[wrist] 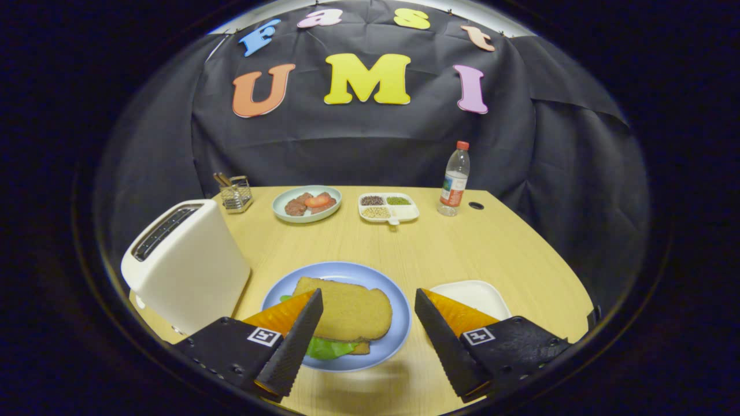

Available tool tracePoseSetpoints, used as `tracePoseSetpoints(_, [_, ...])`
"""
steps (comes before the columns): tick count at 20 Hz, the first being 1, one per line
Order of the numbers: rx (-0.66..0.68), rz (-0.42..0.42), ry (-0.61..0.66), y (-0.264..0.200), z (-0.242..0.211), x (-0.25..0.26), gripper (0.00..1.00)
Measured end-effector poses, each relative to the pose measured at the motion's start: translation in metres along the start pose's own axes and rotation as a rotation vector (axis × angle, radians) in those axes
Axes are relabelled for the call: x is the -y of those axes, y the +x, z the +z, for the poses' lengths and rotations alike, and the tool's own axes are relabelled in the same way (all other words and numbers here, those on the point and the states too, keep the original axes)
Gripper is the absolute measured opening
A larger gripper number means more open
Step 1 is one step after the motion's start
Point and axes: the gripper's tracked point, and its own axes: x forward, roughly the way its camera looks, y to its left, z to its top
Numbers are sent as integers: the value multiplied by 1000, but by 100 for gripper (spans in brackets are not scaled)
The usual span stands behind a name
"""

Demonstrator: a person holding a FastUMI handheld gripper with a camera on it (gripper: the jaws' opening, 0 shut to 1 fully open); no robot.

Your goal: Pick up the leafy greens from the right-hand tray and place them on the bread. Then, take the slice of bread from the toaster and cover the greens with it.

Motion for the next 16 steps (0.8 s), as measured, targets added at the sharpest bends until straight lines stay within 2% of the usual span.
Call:
tracePoseSetpoints(10, [225,14,-23,-101,50,17,95])
tracePoseSetpoints(13, [266,-12,-32,-127,57,30,95])
tracePoseSetpoints(16, [348,41,-10,-149,67,25,95])
